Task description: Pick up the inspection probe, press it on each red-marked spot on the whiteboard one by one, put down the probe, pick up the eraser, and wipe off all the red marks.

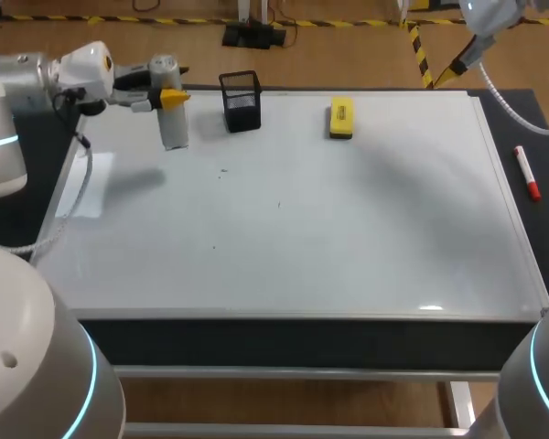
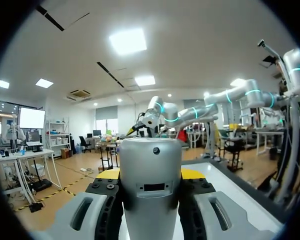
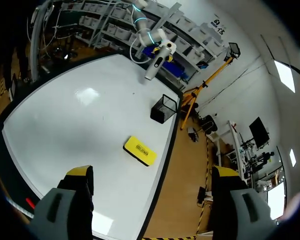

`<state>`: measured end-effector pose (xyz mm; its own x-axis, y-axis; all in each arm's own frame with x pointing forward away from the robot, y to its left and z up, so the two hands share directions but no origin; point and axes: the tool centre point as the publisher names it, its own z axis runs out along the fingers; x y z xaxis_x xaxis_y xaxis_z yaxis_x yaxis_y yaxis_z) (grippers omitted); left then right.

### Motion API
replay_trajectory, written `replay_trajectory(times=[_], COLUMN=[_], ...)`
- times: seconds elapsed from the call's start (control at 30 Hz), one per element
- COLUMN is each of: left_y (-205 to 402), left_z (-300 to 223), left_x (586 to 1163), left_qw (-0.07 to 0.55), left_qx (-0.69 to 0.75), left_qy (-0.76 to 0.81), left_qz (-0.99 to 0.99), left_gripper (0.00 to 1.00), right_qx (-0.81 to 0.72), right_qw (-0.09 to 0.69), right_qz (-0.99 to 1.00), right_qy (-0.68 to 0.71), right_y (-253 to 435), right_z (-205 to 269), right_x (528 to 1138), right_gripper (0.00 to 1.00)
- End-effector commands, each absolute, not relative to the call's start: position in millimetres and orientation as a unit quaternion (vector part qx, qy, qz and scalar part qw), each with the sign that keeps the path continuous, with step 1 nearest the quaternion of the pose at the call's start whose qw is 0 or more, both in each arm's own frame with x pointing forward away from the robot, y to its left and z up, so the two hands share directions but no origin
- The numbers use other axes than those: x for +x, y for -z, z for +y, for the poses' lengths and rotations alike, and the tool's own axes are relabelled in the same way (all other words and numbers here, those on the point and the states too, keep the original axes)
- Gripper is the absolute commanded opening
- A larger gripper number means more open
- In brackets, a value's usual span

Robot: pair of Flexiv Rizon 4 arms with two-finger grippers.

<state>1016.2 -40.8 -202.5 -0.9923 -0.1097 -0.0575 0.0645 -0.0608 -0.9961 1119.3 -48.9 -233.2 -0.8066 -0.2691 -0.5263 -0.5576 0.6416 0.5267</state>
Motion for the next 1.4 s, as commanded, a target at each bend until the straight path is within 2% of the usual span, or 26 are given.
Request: replay_trajectory(times=[0.03,0.53,0.97,1.4], left_y=[186.1,149.0,144.1,157.8], left_z=[-53.6,-97.0,-140.2,-150.8], left_x=[1043.6,1116.8,1140.3,1150.1], left_qw=[0.042,0.022,0.015,0.016], left_qx=[-0.006,0.019,0.028,0.032], left_qy=[0.726,0.738,0.744,0.743], left_qz=[0.687,0.674,0.668,0.669], left_gripper=[0.0,0.0,0.0,0.0], right_qx=[-0.235,-0.235,-0.235,-0.235], right_qw=[0.203,0.203,0.203,0.203], right_qz=[0.883,0.883,0.883,0.883], right_qy=[-0.351,-0.351,-0.351,-0.351], right_y=[232.4,232.4,232.4,232.4], right_z=[-49.3,-49.3,-49.3,-49.3], right_x=[1119.7,1119.7,1119.7,1119.7], right_gripper=[1.0,1.0,1.0,1.0])
